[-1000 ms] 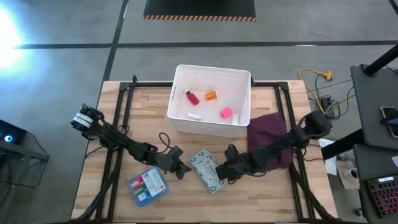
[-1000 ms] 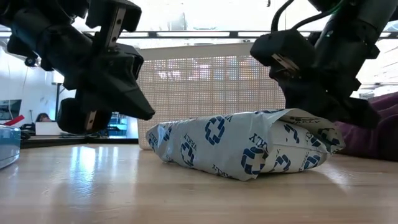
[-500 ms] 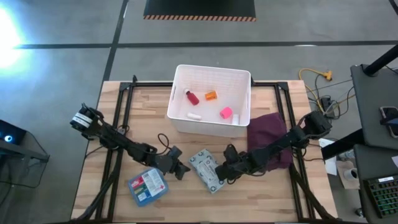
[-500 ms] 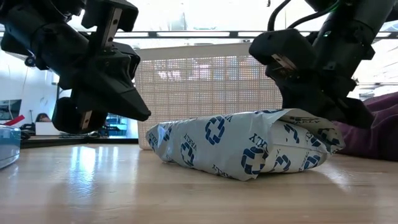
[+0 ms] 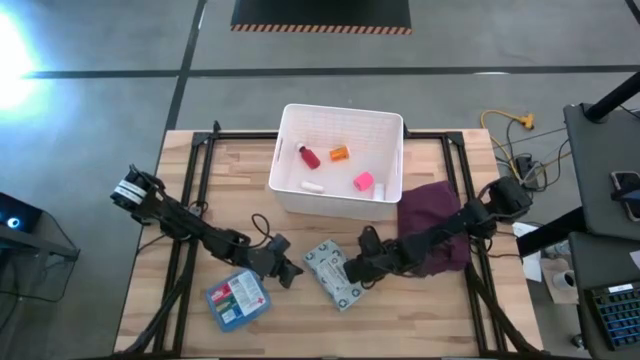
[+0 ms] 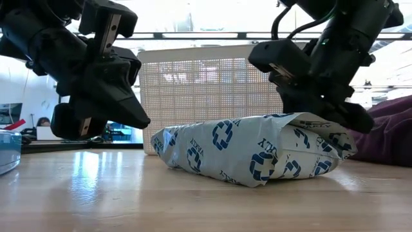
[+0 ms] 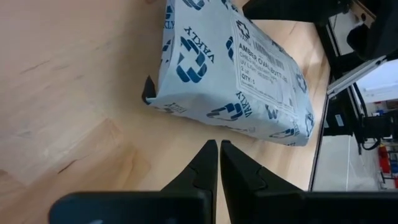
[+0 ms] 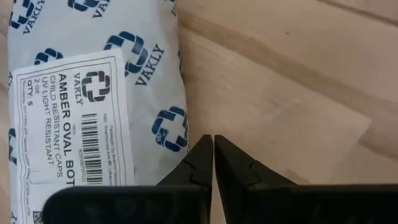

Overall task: Pick & place medical supplies in basket/bin
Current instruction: Put the white mailer bag into the white container

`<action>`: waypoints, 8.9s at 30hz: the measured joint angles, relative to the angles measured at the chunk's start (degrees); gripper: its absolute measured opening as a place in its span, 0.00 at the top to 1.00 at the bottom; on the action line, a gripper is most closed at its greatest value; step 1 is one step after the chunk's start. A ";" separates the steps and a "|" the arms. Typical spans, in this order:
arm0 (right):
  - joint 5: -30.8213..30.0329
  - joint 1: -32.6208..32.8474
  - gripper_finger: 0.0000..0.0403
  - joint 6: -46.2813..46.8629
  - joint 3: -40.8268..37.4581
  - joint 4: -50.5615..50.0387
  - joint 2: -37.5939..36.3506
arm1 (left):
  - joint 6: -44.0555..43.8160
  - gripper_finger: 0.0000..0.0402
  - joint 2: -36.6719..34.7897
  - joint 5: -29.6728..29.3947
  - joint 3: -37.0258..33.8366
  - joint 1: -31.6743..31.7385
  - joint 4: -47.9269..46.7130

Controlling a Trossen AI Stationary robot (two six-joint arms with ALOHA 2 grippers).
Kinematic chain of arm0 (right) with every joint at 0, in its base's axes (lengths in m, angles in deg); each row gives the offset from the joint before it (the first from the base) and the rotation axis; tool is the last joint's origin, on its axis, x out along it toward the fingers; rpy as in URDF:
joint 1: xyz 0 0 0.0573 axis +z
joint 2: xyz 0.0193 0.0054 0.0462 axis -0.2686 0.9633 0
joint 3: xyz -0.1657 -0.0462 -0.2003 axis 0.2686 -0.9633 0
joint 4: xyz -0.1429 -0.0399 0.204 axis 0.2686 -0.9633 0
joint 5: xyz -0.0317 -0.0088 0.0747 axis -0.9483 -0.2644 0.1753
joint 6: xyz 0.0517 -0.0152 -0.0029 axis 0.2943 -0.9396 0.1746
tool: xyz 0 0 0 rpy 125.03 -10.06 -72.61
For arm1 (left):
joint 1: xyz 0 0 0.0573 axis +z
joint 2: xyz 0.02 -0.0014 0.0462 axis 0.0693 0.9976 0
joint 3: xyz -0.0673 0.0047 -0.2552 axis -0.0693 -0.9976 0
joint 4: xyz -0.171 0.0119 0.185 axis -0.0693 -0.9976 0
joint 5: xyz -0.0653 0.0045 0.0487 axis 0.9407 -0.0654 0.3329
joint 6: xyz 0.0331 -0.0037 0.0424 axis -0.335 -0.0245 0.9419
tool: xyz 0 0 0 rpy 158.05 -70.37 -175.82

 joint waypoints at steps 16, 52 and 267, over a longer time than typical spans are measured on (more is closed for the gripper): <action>0.23 -1.06 0.98 -8.95 -0.02 6.14 2.95 | -0.04 1.00 -0.08 1.10 -0.27 0.48 0.00; 5.85 -3.78 0.98 -25.73 12.74 16.33 2.93 | 1.09 1.00 0.29 4.00 -0.98 3.93 -3.67; -6.69 2.60 0.62 -15.64 41.66 -12.20 5.75 | 6.87 1.00 -22.17 -28.15 7.88 -15.11 -35.88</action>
